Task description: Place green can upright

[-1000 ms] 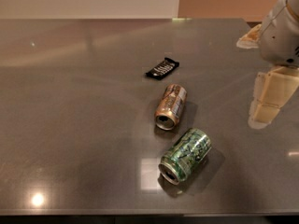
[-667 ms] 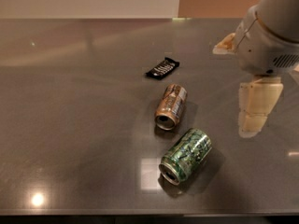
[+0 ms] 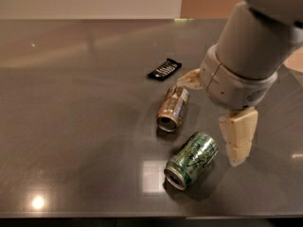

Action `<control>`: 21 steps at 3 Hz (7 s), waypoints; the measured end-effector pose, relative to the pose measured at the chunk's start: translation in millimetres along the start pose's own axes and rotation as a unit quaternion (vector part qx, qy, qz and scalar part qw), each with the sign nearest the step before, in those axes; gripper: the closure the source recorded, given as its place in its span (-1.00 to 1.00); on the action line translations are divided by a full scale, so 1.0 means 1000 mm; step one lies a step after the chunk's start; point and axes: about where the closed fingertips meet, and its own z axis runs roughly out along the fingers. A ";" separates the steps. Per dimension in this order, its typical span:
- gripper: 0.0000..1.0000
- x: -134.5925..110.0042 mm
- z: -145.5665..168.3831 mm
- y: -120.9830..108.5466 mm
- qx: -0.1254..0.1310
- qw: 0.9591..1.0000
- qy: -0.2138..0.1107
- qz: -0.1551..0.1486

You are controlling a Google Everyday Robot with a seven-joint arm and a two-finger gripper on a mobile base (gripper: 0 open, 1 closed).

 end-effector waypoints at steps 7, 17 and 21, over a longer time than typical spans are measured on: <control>-0.65 -0.033 0.087 0.038 -0.097 0.975 -0.024 -0.197; 1.00 0.040 -0.006 -0.025 0.019 0.863 -0.458 0.212; 1.00 0.074 0.016 -0.020 0.083 0.793 -0.563 0.216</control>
Offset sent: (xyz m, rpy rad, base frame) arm -0.0307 0.0054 -0.0591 -0.0151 0.0933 0.4172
